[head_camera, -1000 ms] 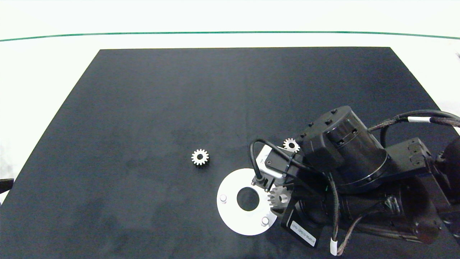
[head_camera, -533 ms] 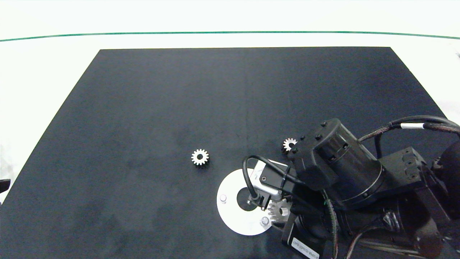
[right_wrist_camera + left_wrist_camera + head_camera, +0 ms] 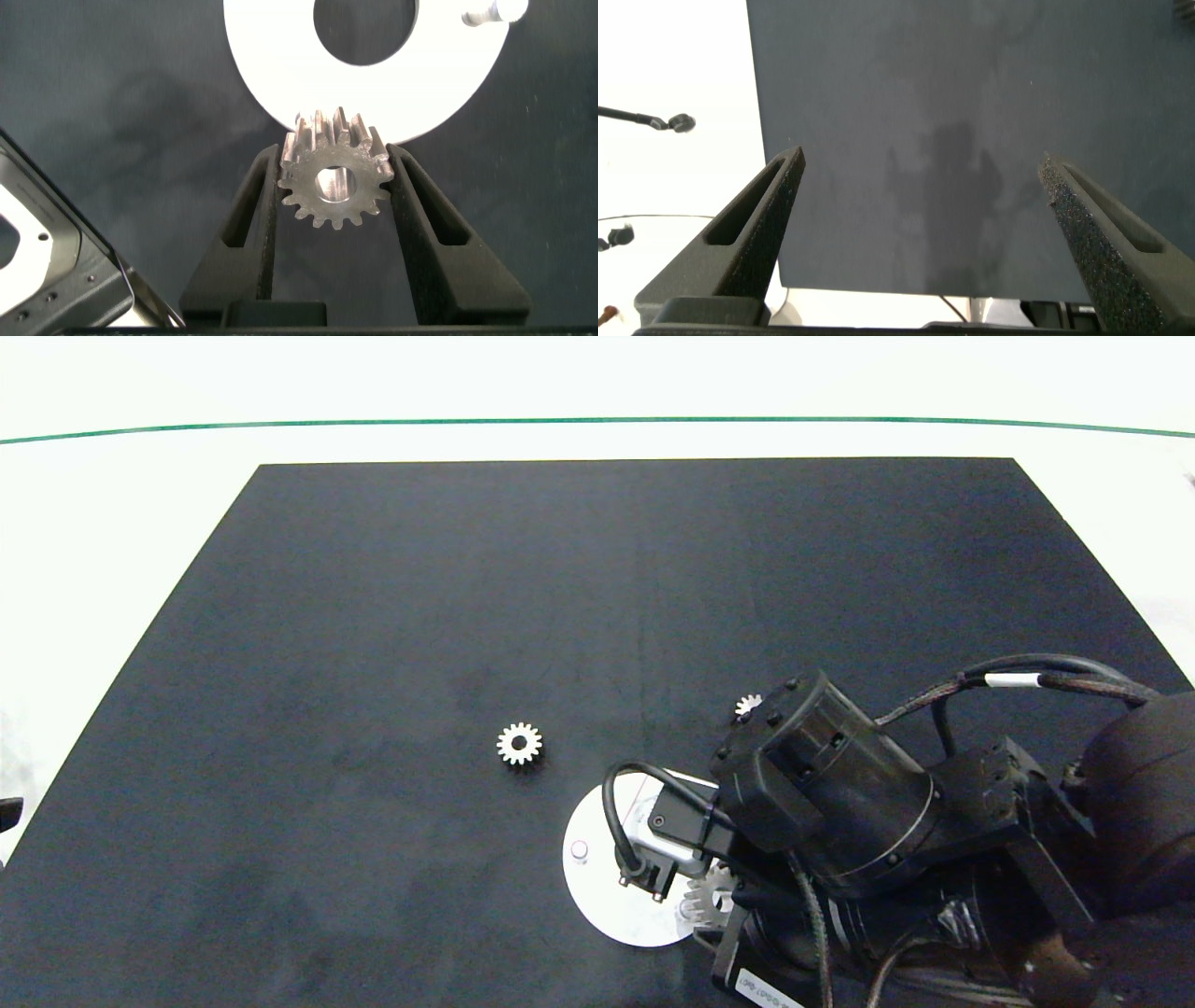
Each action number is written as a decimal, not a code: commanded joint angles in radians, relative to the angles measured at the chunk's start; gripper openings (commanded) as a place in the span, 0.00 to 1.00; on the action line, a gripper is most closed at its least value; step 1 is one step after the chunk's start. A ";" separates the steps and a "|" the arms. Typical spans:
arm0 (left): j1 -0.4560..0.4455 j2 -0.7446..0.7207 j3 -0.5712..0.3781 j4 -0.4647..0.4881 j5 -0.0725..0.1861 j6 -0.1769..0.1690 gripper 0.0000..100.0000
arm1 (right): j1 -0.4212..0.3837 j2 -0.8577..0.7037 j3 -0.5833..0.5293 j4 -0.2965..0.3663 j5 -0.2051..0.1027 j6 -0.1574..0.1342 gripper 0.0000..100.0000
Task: Install three planetary gears onto the carrier pins
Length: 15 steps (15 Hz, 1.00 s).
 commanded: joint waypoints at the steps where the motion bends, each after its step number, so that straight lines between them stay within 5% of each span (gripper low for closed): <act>1: 0.001 0.000 0.001 0.003 0.001 0.001 1.00 | 0.002 0.045 -0.035 -0.002 -0.001 0.000 0.25; 15: 0.010 0.000 -0.001 0.007 0.001 0.001 1.00 | 0.020 0.069 -0.042 0.003 -0.001 0.018 0.25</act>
